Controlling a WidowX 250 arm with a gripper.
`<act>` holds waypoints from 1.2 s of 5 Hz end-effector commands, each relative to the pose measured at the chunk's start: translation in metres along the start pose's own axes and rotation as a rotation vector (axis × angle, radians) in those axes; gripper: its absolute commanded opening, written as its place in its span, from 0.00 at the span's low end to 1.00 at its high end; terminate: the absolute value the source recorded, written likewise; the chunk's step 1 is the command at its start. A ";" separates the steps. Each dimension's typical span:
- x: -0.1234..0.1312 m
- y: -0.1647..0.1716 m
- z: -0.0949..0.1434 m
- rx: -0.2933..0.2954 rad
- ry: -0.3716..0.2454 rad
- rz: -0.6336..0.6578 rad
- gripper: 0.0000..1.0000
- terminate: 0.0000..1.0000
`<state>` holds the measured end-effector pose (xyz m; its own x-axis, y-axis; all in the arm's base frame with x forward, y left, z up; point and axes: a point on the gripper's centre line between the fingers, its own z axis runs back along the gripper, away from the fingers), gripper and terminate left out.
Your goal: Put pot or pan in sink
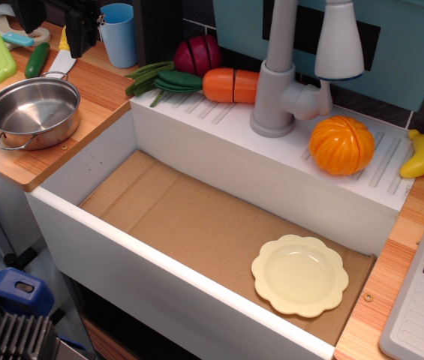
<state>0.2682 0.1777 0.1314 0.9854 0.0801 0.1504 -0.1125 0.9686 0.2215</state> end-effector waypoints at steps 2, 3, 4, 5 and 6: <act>-0.002 0.010 -0.015 0.004 -0.001 -0.018 1.00 0.00; 0.002 0.018 -0.035 -0.004 -0.004 -0.030 1.00 0.00; 0.003 0.024 -0.057 -0.006 -0.010 -0.026 1.00 0.00; 0.003 0.027 -0.082 -0.039 -0.019 -0.023 1.00 0.00; 0.004 0.028 -0.100 -0.067 -0.041 -0.035 1.00 0.00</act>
<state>0.2761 0.2224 0.0189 0.9879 0.0436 0.1489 -0.0633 0.9894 0.1304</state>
